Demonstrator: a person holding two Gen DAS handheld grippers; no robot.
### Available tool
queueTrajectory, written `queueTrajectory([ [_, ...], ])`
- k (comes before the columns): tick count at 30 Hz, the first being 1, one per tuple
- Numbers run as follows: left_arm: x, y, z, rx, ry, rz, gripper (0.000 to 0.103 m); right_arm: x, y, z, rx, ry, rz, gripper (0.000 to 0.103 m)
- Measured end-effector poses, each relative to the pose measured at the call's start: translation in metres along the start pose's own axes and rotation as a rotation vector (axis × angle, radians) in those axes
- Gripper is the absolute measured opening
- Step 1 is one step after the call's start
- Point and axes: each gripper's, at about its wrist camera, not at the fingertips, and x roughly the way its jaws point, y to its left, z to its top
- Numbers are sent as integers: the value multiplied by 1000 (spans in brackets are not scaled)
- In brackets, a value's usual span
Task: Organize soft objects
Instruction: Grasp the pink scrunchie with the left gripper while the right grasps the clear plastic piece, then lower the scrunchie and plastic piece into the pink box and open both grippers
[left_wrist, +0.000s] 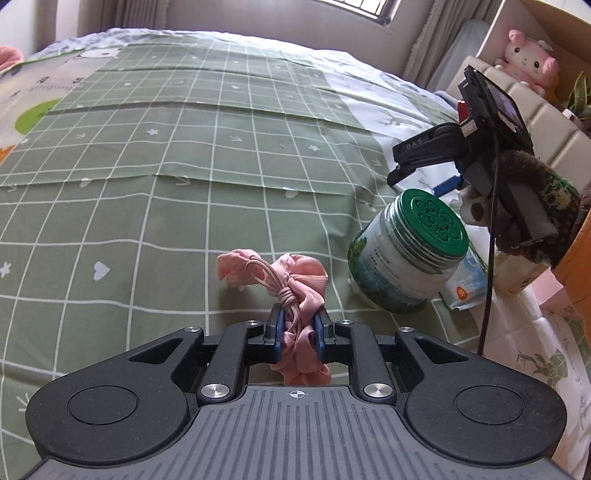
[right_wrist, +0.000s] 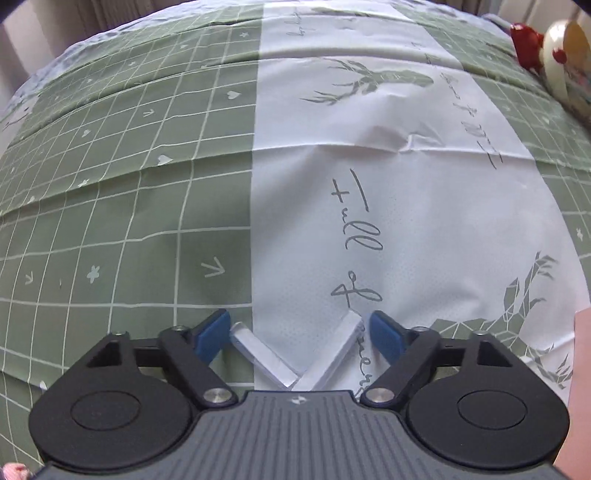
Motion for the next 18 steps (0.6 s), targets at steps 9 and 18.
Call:
queueTrajectory([
  [9,-17,-27,8,47,-21,12,19,-93,-3,-14,-85,-112,139,74],
  [18,-54,-86,28,129,-88,22,19,-238,-48,-59,-179,-280,271,74],
])
